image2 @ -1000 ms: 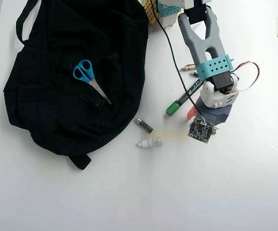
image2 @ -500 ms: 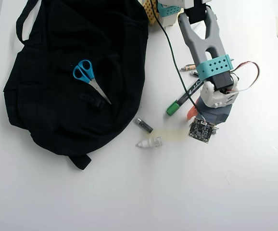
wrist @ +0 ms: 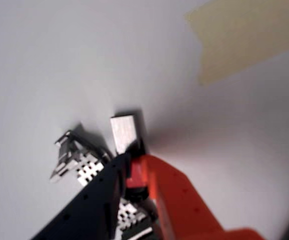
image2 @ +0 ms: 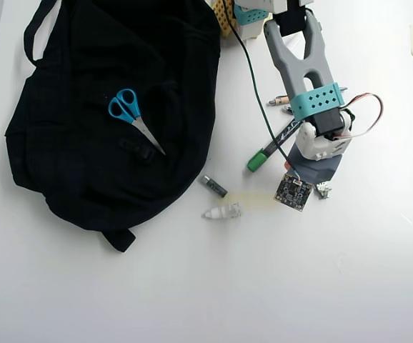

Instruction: Put the usb stick into the black bag

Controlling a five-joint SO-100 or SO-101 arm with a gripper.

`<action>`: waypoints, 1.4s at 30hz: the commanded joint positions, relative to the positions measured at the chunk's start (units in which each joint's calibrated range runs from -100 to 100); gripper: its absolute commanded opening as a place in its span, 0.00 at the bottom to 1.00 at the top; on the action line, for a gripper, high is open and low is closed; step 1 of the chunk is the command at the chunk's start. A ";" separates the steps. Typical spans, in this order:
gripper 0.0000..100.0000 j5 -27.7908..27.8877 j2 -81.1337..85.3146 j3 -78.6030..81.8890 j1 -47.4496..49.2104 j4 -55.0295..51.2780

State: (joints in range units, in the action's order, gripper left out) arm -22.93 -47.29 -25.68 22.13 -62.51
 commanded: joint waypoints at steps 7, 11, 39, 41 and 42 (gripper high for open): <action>0.02 0.49 0.48 0.08 0.31 -1.49; 0.04 0.54 -0.59 -5.67 1.36 -1.49; 0.19 0.70 -0.84 -5.14 2.40 -2.01; 0.19 0.70 -0.84 -3.88 2.33 -1.66; 0.19 0.70 -0.84 -3.16 2.25 -1.66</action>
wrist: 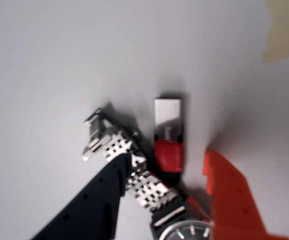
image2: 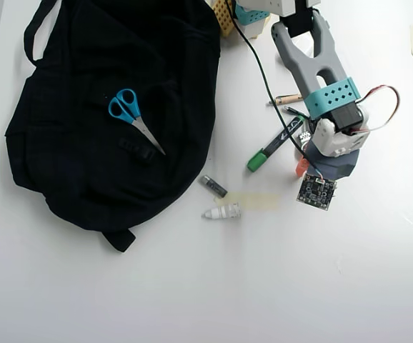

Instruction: Put the usb stick into the black bag

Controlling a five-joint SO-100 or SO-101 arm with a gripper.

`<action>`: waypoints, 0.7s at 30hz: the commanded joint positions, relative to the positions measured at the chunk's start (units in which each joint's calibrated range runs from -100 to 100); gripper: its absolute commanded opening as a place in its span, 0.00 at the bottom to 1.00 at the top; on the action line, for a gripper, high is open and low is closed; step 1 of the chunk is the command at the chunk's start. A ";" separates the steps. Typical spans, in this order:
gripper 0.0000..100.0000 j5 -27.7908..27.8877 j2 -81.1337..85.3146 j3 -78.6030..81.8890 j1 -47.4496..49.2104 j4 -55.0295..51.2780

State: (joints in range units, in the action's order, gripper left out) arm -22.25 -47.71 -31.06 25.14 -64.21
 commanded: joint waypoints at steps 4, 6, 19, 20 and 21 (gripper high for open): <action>0.19 -0.04 -0.43 2.76 -0.46 0.13; 0.19 -0.09 -0.43 2.76 -0.31 0.13; 0.19 -0.25 -1.26 2.49 -0.68 3.49; 0.19 -0.14 -1.92 1.86 -0.68 3.49; 0.19 -0.14 -2.50 1.77 -0.75 3.57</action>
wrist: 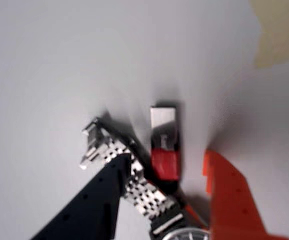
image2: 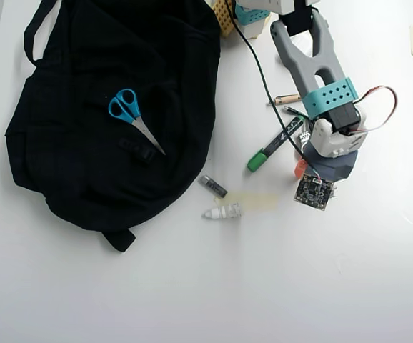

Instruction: Put the usb stick into the black bag

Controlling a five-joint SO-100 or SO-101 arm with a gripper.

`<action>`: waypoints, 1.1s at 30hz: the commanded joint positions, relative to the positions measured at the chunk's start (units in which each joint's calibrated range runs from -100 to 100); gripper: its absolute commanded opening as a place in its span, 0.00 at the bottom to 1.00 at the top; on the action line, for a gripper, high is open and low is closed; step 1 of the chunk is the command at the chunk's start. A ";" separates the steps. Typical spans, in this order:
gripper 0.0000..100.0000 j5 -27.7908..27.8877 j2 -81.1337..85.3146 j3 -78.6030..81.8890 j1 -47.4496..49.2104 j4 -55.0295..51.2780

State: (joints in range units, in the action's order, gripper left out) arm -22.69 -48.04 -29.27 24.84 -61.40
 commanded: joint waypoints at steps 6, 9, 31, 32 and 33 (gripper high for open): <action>0.19 0.35 -2.58 -0.02 -0.09 1.02; 0.19 0.40 -2.58 0.16 0.06 0.93; 0.19 0.40 -3.16 1.23 1.93 0.24; 0.19 0.40 -3.58 1.32 1.93 0.24; 0.19 0.40 -3.91 1.32 1.93 0.24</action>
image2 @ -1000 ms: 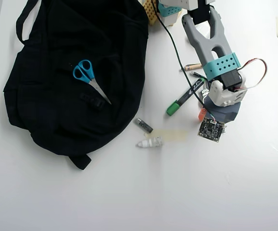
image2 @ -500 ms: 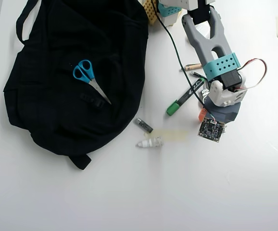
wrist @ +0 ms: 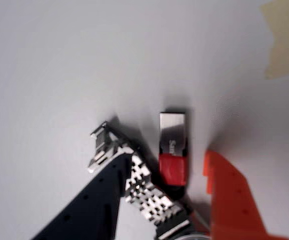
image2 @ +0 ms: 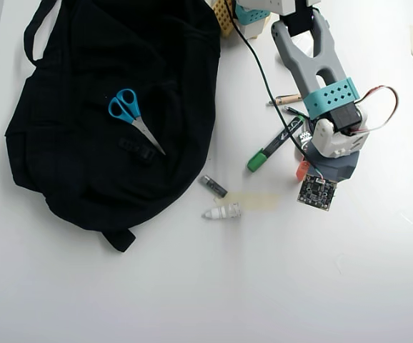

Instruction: Put the usb stick into the black bag

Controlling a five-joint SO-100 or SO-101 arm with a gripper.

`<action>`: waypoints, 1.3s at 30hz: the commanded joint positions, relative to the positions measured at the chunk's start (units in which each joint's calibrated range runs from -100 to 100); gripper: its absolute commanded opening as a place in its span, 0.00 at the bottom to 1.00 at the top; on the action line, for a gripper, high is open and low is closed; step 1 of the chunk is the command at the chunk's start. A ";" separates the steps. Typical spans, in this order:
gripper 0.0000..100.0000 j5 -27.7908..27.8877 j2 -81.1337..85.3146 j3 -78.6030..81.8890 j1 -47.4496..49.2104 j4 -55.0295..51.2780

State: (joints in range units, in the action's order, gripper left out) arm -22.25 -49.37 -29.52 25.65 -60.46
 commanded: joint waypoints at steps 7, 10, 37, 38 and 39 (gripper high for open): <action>0.19 0.01 -3.24 1.76 1.05 -0.69; 0.19 -0.04 -4.07 1.76 1.12 -0.69; 0.02 -0.04 -3.57 1.58 1.57 -1.21; 0.02 -0.04 -3.49 1.31 1.35 -1.21; 0.02 -0.04 -3.32 1.13 1.20 -1.04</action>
State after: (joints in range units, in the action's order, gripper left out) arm -22.59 -51.13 -29.69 25.94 -60.46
